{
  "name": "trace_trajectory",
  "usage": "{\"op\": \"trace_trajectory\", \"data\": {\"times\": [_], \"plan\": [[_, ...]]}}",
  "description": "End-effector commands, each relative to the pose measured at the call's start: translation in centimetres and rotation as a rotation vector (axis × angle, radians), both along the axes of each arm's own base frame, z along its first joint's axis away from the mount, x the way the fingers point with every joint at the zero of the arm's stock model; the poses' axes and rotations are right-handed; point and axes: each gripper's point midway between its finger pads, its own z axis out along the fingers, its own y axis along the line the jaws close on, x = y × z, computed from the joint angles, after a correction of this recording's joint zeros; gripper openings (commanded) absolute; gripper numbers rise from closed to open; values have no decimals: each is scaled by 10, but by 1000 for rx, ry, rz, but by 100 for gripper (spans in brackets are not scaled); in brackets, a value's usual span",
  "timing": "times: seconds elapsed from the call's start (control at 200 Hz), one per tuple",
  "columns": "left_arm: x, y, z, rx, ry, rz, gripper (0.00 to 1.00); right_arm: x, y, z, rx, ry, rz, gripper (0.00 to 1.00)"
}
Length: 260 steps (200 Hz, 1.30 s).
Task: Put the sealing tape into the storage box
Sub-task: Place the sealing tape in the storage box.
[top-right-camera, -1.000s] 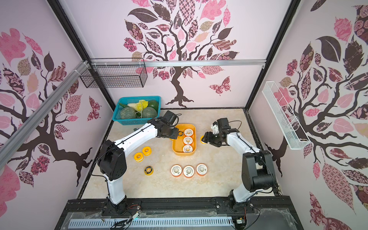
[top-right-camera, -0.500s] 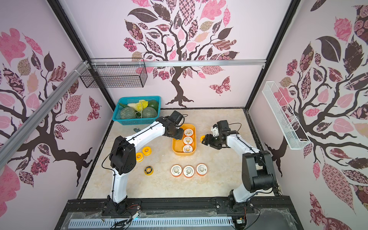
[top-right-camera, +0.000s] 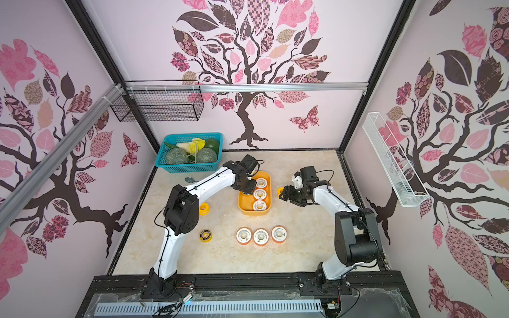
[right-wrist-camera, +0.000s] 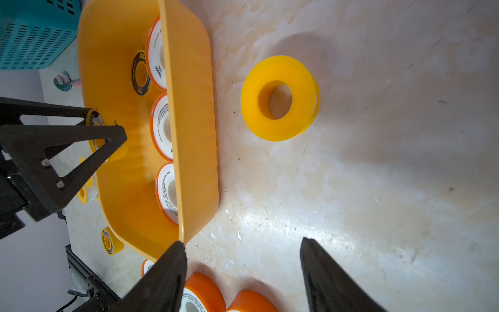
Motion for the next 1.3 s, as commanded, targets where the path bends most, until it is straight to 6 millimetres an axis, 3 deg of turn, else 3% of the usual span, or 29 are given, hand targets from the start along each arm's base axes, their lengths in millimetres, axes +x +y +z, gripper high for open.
{"op": "trace_trajectory", "data": {"times": [0.0, 0.555, 0.935, 1.296], "plan": [[5, -1, 1, 22, -12, -17, 54, 5, 0, 21, -3, -56, 5, 71], [6, 0, -21, 63, 15, -25, 54, 3, 1, 16, -4, -42, 13, 71], [7, 2, -21, 72, 8, -19, 55, 2, 1, 13, -2, -38, 19, 71], [8, 1, -20, 66, 5, -21, 63, 2, 1, 12, 0, -33, 21, 72]]}}
